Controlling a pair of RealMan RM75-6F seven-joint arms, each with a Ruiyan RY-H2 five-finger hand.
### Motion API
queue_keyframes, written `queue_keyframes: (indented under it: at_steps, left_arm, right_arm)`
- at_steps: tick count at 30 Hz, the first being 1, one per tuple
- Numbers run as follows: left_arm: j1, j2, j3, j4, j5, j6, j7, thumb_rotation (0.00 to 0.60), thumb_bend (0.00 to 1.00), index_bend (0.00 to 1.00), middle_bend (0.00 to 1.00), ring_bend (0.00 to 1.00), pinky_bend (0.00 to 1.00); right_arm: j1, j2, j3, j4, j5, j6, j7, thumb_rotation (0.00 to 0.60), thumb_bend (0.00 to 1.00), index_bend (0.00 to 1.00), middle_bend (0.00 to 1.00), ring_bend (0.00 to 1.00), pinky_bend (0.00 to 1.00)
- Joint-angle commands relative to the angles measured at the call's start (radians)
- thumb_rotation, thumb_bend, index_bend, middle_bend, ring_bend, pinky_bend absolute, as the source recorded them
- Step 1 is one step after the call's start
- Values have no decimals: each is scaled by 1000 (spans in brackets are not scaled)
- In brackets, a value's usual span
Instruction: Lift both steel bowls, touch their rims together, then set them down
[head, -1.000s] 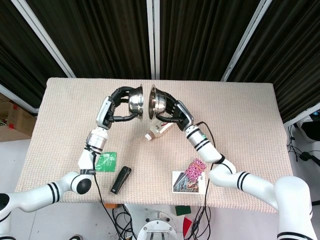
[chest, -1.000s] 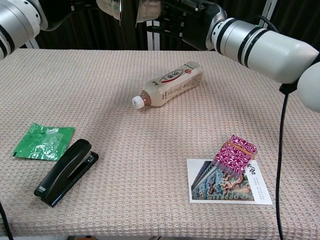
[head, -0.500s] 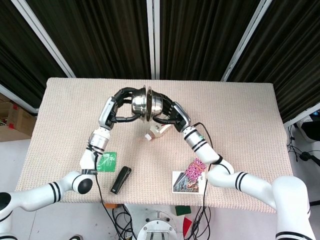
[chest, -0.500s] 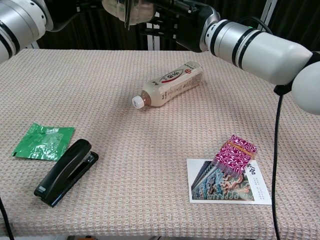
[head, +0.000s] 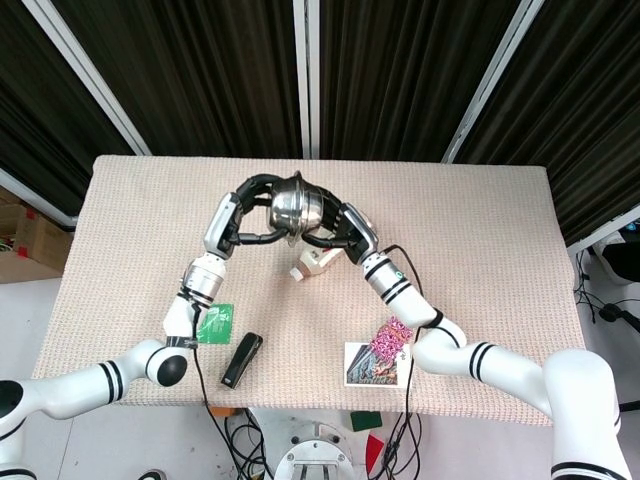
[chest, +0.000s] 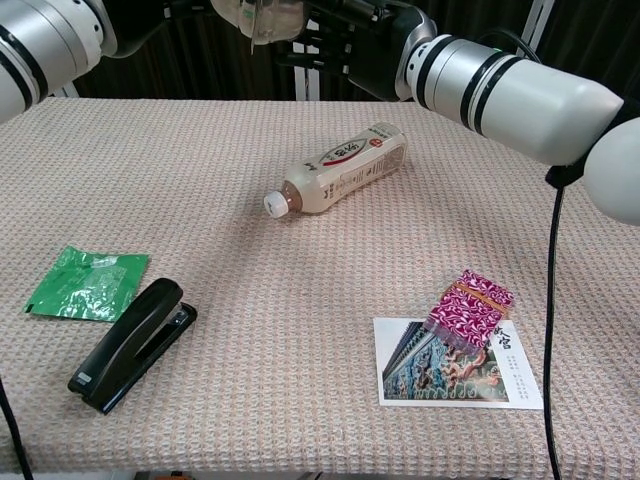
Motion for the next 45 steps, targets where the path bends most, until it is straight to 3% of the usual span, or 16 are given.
queue_keyframes:
  at_steps: [1,7,11,14,18,24,27,32,36,39,41,43,45]
  left_arm:
    - [12,7,-1,2,-7,9,-8,600,89,571,566,439,629]
    - [83,96,15,6,-6,43,2,600,89,571,565,439,628]
    - [123,256,82,26,2,-40,116,600,89,572,566,439,603]
    - [128,370,140,32,12,-125,232,600,91,576,567,439,567]
    - [114,474,198,20,-16,-220,415,600,101,588,580,450,558]
    - [71,493,249,10,-84,-261,702,600,110,609,597,453,536]
    - [31,491,276,0,-135,-307,839,600,114,610,598,452,502]
    - [-9,444,286,-4,-225,-290,981,600,115,600,588,442,491]
    - [-36,415,300,-4,-277,-278,1069,600,113,475,524,393,489]
    - [-45,399,308,-3,-308,-272,1105,600,101,236,421,328,465]
    - [-49,399,311,-10,-319,-284,1105,600,69,65,274,223,392]
    - [-48,403,311,-17,-314,-293,1090,600,15,0,87,78,276]
    - [-36,401,299,-23,-296,-278,1051,600,0,0,17,16,225]
  right_arm:
    - [-20,9,-7,6,9,9,6,600,204,727,566,448,350]
    - [-108,115,-71,-4,-13,50,-88,600,205,727,565,448,350]
    - [-158,297,-181,-78,-100,50,-341,600,205,730,557,446,350]
    - [-191,426,-227,-167,-96,30,-589,600,206,730,557,449,349]
    - [-237,605,-269,-347,44,-24,-1065,600,209,730,560,456,347]
    - [-262,742,-319,-577,358,4,-1553,600,213,729,565,461,348]
    - [-248,746,-343,-629,502,47,-1724,600,218,729,565,461,348]
    - [-220,712,-365,-641,662,88,-1881,600,220,729,565,461,348]
    - [-210,678,-364,-625,728,108,-1931,600,219,707,552,461,345]
    - [-214,663,-357,-613,735,101,-1921,600,204,600,493,429,322]
    - [-220,659,-350,-607,730,82,-1896,600,144,394,337,274,250]
    - [-230,657,-342,-599,715,62,-1863,600,44,134,128,75,155]
    - [-237,661,-337,-596,705,38,-1835,600,1,7,17,2,108]
